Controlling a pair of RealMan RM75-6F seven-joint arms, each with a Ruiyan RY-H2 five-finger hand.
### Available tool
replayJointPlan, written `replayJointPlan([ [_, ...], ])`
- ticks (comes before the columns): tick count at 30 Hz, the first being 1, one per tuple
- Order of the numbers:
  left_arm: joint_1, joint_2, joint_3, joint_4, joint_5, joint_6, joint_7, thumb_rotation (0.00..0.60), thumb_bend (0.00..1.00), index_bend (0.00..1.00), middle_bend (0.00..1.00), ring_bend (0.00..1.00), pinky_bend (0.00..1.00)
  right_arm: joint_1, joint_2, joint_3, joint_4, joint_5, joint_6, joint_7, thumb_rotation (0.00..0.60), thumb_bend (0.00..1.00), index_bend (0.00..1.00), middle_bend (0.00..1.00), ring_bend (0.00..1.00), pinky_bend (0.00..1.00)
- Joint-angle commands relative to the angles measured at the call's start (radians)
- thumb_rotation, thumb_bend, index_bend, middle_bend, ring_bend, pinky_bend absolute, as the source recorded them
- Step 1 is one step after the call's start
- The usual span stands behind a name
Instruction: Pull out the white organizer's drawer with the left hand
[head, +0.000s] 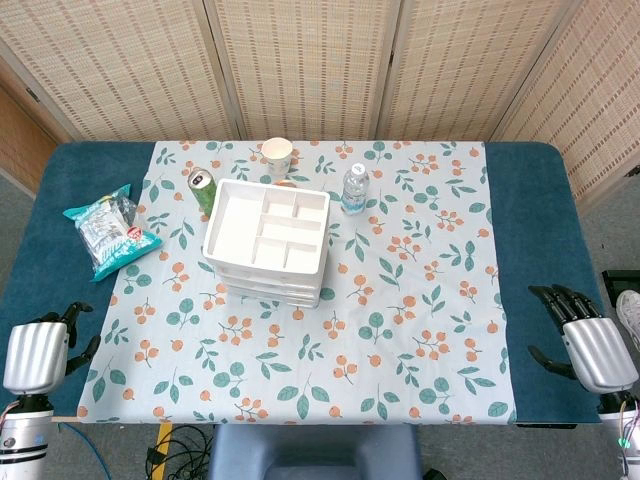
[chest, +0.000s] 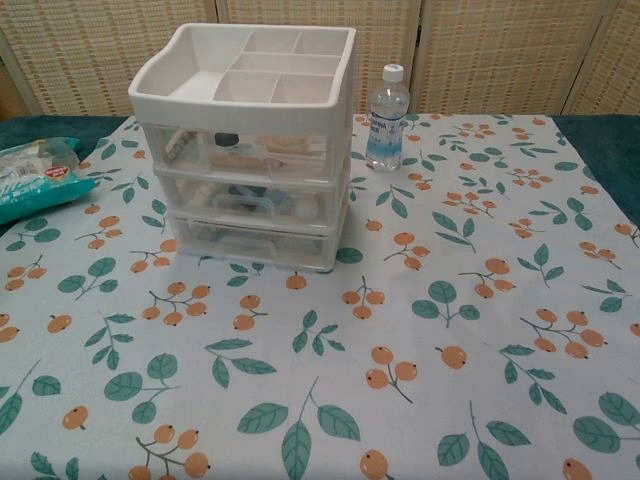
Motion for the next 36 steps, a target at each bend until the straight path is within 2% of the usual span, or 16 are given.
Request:
replayJointPlan([
  [1, 0.006, 0.008, 0.005, -0.008, -0.002, -0.016, 0.004, 0.6, 0.25, 0.39, 0.75, 0.61, 0.72, 0.001, -0.004, 0.003, 0.003, -0.006, 0.009, -0.007, 0.6, 0.25, 0.11, 0.18, 0.16, 0.18],
  [4, 0.01, 0.016, 0.004, -0.019, -0.006, -0.032, 0.005, 0.6, 0.25, 0.39, 0.75, 0.61, 0.64, -0.002, -0.004, 0.005, 0.0, -0.013, 0.025, -0.014, 0.6, 0.25, 0.11, 0.18, 0.16, 0.18],
  [6, 0.014, 0.018, 0.003, -0.024, -0.006, -0.038, -0.002, 0.6, 0.25, 0.39, 0.75, 0.6, 0.63, -0.005, -0.001, 0.004, -0.005, -0.013, 0.03, -0.02, 0.6, 0.25, 0.11, 0.18, 0.16, 0.18],
  [16, 0.025, 0.022, -0.002, -0.03, -0.015, -0.08, -0.017, 0.6, 0.25, 0.38, 0.73, 0.58, 0.61, -0.014, 0.019, 0.003, -0.039, 0.003, 0.032, -0.043, 0.6, 0.25, 0.11, 0.18, 0.16, 0.18],
  [31, 0.047, 0.015, -0.014, -0.009, 0.015, -0.075, -0.061, 0.6, 0.25, 0.38, 0.73, 0.58, 0.6, -0.038, 0.043, -0.004, -0.093, 0.017, 0.048, -0.08, 0.6, 0.25, 0.11, 0.18, 0.16, 0.18],
  [36, 0.04, 0.01, -0.024, -0.016, 0.043, -0.082, -0.126, 0.6, 0.25, 0.39, 0.73, 0.58, 0.6, -0.037, 0.043, -0.002, -0.089, 0.021, 0.045, -0.075, 0.6, 0.25, 0.11, 0.18, 0.16, 0.18],
])
